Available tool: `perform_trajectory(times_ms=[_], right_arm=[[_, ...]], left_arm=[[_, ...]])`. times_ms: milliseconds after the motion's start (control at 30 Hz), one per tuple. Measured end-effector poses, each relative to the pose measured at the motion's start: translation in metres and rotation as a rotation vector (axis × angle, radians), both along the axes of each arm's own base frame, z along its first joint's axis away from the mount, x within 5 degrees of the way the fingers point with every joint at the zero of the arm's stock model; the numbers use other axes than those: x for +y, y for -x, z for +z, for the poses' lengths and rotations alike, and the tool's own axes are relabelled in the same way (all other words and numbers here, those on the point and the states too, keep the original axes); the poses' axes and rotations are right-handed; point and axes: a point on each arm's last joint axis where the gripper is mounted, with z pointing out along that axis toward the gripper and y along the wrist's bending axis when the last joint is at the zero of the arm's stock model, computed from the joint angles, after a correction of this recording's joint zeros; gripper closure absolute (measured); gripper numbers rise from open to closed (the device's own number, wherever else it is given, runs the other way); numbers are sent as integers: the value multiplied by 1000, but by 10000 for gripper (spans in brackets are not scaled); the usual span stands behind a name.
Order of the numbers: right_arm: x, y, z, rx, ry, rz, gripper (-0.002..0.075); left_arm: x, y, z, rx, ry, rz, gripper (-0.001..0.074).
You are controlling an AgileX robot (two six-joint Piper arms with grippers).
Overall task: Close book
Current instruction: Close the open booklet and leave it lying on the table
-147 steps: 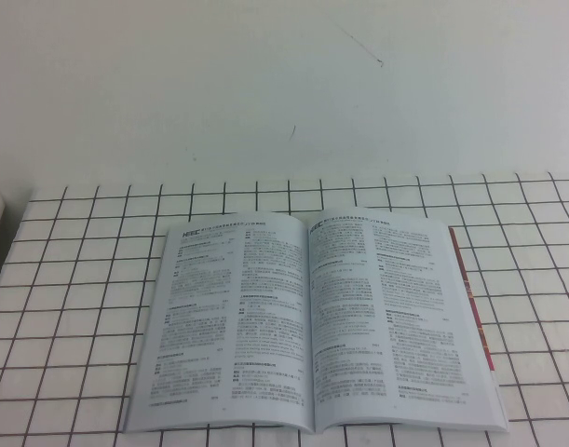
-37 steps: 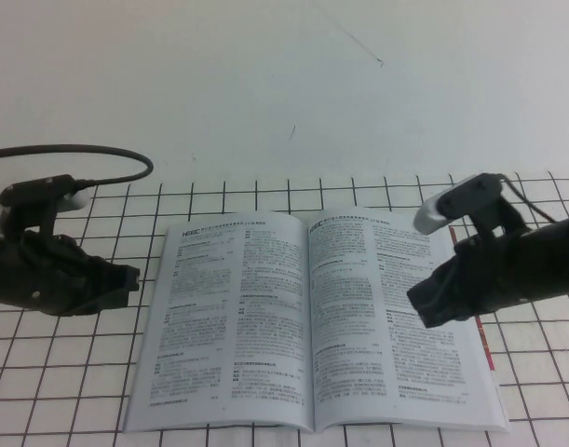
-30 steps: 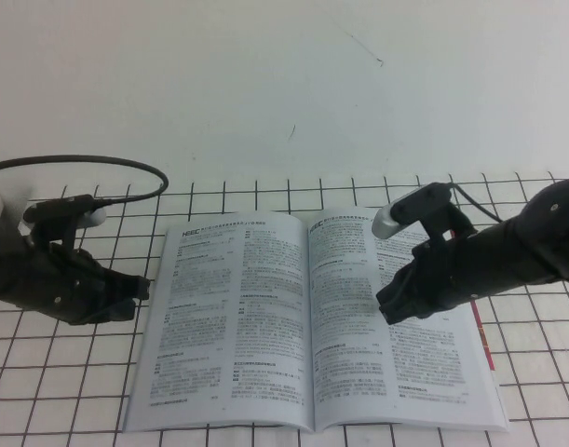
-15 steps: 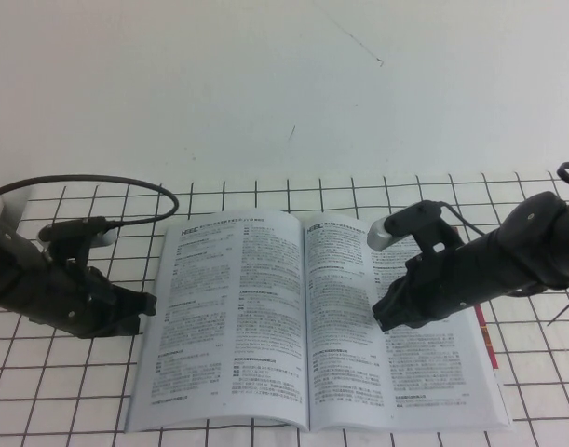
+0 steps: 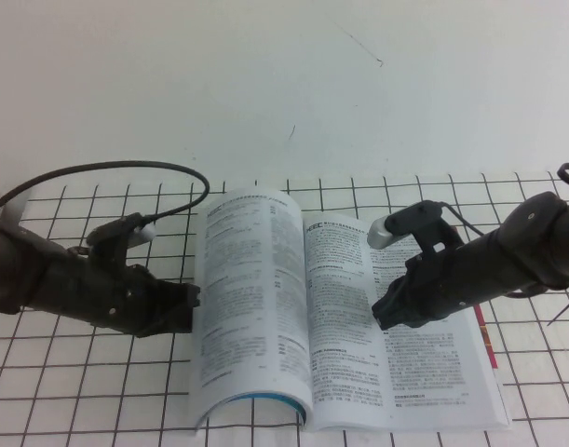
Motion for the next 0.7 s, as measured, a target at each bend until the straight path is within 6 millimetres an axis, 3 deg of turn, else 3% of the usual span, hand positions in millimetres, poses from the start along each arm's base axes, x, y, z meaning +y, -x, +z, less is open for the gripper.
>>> perform_trajectory(times_ms=[233, 433, 567, 700], right_arm=[[0, 0, 0, 6, -7, -4, 729], [-4, -2, 6, -14, 0, 2, 729], [-12, -3, 20, -62, 18, 18, 729], [-25, -4, 55, -163, 19, 15, 729]], left_arm=[[-50, 5, 21, -83, 304, -106, 739], [-70, 14, 49, -155, 598, -233, 739], [-75, 17, 58, -168, 666, -303, 739], [-78, 20, 75, -215, 673, -332, 739]])
